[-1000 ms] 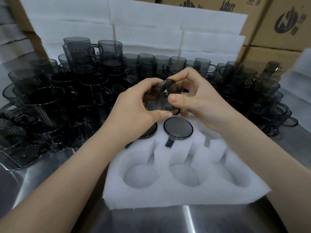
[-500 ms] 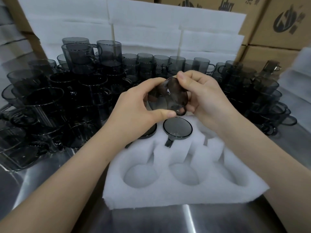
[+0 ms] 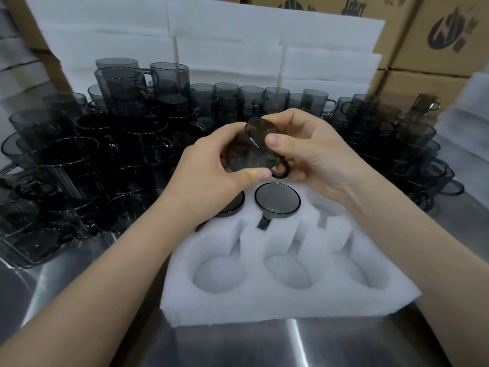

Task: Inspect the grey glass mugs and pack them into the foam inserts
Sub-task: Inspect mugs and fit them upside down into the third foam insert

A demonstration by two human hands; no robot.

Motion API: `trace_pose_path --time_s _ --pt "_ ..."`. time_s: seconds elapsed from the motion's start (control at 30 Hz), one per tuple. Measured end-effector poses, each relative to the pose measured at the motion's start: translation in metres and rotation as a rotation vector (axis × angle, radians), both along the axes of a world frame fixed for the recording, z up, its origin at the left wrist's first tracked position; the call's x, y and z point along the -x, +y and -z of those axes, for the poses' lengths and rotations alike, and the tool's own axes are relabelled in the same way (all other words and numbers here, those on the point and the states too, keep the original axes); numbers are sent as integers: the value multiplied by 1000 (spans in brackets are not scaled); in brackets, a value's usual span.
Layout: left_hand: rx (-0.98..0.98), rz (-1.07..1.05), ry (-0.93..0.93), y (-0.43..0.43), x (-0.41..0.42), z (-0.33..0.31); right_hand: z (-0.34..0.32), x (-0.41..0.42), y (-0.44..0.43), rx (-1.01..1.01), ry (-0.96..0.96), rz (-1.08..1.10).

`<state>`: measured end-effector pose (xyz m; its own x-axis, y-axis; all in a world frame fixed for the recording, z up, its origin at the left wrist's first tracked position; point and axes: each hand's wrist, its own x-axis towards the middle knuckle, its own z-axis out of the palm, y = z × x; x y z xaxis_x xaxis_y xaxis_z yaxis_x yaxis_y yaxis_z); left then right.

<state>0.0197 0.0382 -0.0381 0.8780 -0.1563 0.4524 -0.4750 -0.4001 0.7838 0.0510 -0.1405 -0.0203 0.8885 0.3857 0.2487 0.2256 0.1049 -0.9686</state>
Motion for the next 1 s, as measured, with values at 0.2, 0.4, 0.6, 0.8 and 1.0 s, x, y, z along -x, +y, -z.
trace_pose_path --time_s 0.2,0.4,0.6,0.8,1.0 --pt "-100 -14 -36 -4 3 -3 1 1 11 27 -105 298" --pt "94 -47 10 -1 1 -1 2 -3 6 -10 -23 222" --pt "128 -63 -3 0 0 2 2 -2 7 172 -41 111" --pt "72 -112 -43 3 0 2 4 3 9 305 -221 110" --pt "28 -96 -71 1 2 -1 3 4 9 376 -300 147"
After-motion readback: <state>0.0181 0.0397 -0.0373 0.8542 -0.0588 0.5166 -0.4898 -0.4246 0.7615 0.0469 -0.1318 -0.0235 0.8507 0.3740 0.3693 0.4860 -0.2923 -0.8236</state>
